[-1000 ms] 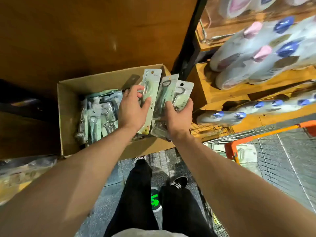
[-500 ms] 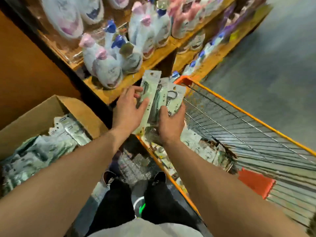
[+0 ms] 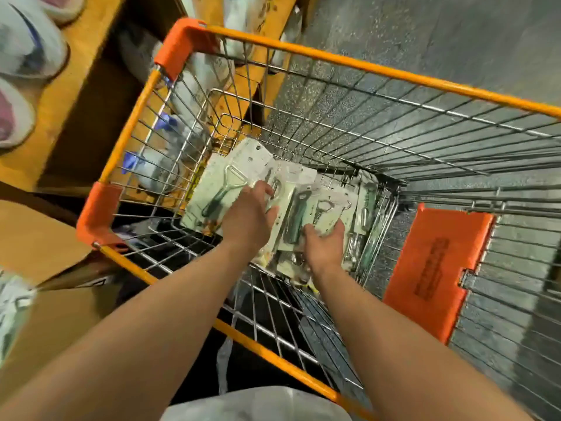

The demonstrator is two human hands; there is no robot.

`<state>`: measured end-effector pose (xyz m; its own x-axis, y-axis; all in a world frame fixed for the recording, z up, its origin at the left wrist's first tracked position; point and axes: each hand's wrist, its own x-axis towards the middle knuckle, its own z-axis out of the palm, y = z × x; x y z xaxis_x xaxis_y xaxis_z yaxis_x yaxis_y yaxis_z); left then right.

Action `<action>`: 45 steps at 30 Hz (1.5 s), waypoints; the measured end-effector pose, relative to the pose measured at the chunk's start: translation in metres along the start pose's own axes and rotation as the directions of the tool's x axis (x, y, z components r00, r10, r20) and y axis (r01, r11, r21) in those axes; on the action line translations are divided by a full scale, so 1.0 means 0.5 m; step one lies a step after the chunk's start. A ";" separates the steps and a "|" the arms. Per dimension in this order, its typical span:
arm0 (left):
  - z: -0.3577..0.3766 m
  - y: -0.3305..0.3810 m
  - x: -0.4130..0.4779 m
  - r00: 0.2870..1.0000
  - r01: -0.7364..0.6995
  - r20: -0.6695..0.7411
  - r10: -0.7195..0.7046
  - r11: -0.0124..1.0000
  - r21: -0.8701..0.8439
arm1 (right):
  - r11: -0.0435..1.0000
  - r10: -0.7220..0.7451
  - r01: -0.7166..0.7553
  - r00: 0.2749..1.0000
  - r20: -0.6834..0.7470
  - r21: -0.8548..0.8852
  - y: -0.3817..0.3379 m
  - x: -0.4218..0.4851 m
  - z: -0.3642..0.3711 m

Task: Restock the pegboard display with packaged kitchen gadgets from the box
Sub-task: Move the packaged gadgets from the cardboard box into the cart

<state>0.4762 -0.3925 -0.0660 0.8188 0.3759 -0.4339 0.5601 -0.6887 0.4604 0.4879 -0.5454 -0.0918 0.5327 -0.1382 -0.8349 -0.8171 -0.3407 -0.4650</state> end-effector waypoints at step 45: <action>-0.241 -0.987 -0.514 0.688 0.613 -0.178 -0.704 0.694 -0.377 | 0.114 -0.364 0.623 0.751 0.551 -0.774 0.167 -0.472 1.010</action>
<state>0.0044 -0.0745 -0.0883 0.1915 0.8535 -0.4847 0.9382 -0.0141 0.3458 0.1826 -0.0715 -0.0822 0.5763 0.5327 -0.6198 0.4092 -0.8445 -0.3454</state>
